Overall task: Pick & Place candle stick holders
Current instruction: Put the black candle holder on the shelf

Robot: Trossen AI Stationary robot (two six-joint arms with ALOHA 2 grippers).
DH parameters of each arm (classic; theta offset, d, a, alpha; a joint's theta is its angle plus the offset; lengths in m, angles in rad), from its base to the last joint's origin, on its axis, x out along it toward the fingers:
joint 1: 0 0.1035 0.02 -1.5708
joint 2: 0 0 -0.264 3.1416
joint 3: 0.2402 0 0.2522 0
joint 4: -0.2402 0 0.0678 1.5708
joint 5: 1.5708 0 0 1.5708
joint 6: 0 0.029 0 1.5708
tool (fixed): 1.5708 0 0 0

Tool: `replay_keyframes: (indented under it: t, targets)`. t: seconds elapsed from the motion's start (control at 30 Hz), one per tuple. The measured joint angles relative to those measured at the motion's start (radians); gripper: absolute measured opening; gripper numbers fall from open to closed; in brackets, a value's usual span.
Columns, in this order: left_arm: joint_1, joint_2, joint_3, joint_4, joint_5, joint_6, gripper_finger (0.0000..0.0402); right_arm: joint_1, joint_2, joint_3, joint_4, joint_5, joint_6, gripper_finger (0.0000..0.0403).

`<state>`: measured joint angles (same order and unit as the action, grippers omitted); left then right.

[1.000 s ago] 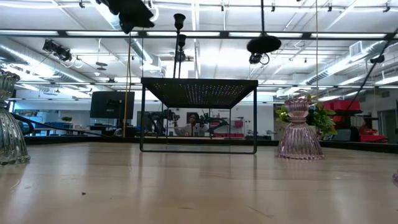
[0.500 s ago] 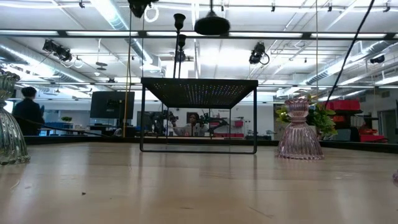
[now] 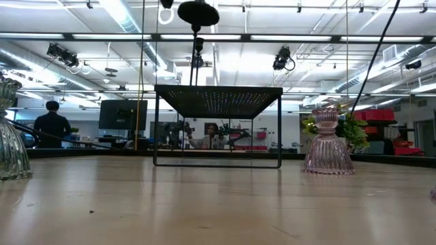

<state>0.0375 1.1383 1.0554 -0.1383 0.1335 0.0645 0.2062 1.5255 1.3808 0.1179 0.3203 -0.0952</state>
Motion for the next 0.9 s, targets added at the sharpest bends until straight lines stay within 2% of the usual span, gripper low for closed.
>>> replay_keyframes:
  t: [0.17, 0.47, 0.57, 0.7, 0.9]
  targets:
    - [-0.009, 0.052, 0.0, 0.109, 0.002, 0.001, 0.0165, 0.0, 0.0, 0.0, -0.019, 0.001, -0.001, 0.0001]
    - [-0.009, 0.102, 0.0, 0.182, 0.005, 0.0, 0.0156, 0.0, 0.0, 0.0, -0.03, 0.004, -0.019, 0.0]
    - [-0.009, 0.107, 0.0, 0.185, 0.002, 0.001, 0.0116, 0.0, 0.0, 0.0, -0.034, 0.01, -0.023, 0.0]
    - [-0.01, 0.107, 0.0, 0.184, 0.017, 0.009, 0.0023, -0.005, 0.0, 0.0, -0.043, 0.012, -0.018, 0.0]
    - [-0.01, 0.107, 0.0, 0.184, -0.006, 0.008, 0.0014, -0.009, -0.001, 0.0, -0.049, 0.011, -0.015, 0.0002]
